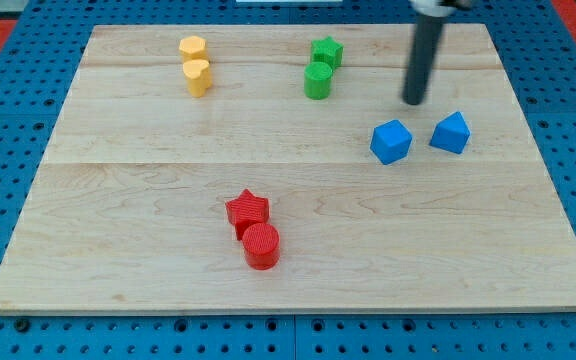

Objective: Move the blue triangle into blue cube

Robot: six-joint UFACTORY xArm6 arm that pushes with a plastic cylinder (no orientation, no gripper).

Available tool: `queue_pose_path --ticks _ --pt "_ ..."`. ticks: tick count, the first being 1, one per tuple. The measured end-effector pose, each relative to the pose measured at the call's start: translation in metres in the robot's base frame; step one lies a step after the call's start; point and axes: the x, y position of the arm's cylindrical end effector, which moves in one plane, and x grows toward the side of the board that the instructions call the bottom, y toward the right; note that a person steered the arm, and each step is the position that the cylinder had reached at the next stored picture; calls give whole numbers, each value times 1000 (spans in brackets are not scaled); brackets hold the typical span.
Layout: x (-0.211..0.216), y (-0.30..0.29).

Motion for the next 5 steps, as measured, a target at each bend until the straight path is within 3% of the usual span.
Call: queue_pose_path --ticks 1,2,4,5 --pt "27 69" --pt "72 67" --pt "50 -1" --pt "53 12"
